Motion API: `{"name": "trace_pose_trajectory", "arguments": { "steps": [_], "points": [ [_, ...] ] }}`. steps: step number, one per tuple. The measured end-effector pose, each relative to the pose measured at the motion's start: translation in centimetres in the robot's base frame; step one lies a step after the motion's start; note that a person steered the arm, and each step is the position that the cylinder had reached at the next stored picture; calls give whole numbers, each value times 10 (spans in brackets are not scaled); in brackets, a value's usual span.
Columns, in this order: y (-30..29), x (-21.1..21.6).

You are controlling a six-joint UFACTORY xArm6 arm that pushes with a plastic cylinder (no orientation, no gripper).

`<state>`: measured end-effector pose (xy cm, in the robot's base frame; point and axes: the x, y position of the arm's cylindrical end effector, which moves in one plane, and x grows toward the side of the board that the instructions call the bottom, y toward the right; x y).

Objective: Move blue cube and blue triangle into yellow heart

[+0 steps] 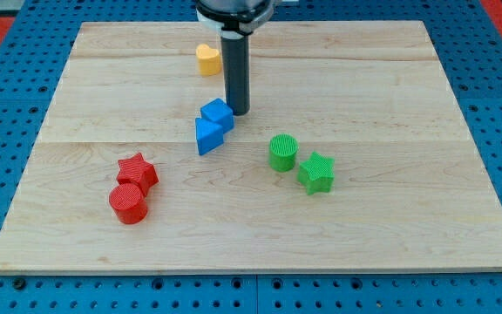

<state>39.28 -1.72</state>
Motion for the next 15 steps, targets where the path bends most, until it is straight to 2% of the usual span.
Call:
{"name": "trace_pose_trajectory", "arguments": {
  "steps": [1,3,4,5,7,9,10,11,12,13,14,15],
  "points": [
    [2,39],
    [-14,73],
    [-57,93],
    [-86,78],
    [-41,70],
    [-38,103],
    [-37,102],
    [-51,68],
    [-53,58],
    [-50,77],
    [-2,73],
    [-9,42]
  ]
}}
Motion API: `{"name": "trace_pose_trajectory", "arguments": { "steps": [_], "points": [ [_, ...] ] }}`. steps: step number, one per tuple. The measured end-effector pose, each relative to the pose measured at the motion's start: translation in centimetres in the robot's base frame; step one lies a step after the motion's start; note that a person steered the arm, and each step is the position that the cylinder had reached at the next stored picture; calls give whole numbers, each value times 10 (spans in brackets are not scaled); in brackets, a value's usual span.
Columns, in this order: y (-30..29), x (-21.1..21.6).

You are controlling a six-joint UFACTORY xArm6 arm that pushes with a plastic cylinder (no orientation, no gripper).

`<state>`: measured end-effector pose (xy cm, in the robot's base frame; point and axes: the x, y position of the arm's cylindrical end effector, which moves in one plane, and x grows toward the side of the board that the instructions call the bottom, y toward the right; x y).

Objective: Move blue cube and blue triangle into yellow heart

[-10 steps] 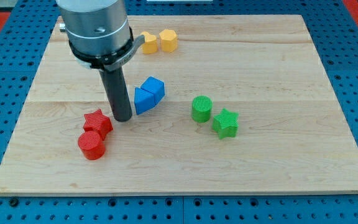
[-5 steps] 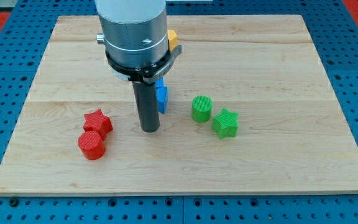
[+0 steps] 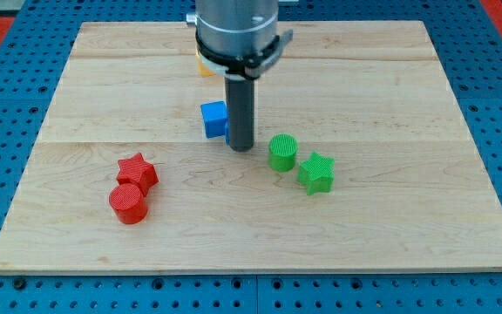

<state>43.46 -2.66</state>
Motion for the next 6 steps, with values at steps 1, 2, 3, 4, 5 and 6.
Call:
{"name": "trace_pose_trajectory", "arguments": {
  "steps": [1,2,3,4,5,6],
  "points": [
    [-40,-36],
    [-73,-38],
    [-67,-44],
    [-61,-71],
    [-61,-95],
    [-62,-61]
  ]
}}
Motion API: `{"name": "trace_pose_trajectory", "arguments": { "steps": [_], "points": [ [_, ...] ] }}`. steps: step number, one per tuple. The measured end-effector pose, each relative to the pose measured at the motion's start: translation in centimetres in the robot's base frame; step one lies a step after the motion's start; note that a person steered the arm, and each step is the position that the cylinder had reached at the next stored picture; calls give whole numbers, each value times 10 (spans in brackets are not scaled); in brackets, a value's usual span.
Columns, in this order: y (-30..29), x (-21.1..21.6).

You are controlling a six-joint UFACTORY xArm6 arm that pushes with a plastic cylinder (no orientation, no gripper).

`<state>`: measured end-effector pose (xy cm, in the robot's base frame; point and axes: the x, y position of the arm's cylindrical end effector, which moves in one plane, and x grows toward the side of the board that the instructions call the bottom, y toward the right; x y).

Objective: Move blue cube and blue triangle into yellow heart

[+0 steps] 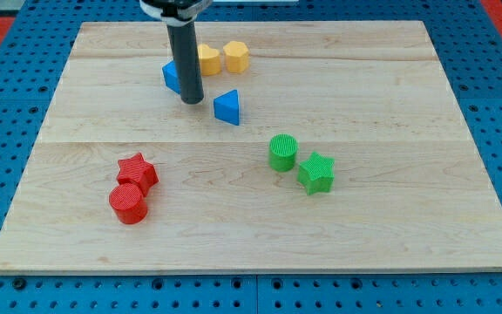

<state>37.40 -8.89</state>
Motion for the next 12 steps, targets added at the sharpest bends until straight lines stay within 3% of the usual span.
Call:
{"name": "trace_pose_trajectory", "arguments": {
  "steps": [1,2,3,6,8,9,10,11,12],
  "points": [
    [5,37],
    [-36,12],
    [-28,-30],
    [52,-66],
    [116,-14],
    [98,29],
    [39,9],
    [15,-26],
    [10,-35]
  ]
}}
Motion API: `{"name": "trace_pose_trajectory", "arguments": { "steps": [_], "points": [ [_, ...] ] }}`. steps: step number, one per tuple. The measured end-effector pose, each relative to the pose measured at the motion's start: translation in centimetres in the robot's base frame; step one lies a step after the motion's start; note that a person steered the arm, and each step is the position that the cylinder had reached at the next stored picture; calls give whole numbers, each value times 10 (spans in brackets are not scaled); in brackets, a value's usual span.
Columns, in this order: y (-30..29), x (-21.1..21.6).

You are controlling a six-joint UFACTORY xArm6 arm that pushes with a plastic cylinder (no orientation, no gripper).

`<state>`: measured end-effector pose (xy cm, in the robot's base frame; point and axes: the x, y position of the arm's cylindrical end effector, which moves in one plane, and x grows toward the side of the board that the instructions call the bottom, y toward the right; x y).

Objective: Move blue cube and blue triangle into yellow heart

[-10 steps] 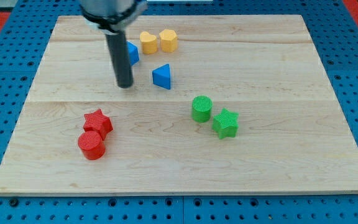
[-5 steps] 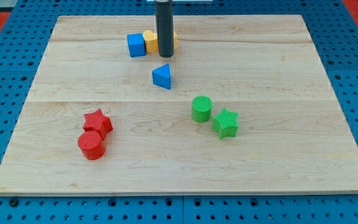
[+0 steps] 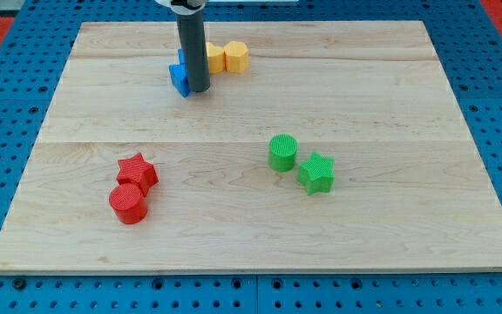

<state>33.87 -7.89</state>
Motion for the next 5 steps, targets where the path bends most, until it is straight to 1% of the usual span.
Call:
{"name": "trace_pose_trajectory", "arguments": {
  "steps": [1,2,3,4,5],
  "points": [
    [-22,40],
    [-62,14],
    [0,8],
    [28,-6],
    [31,-7]
  ]
}}
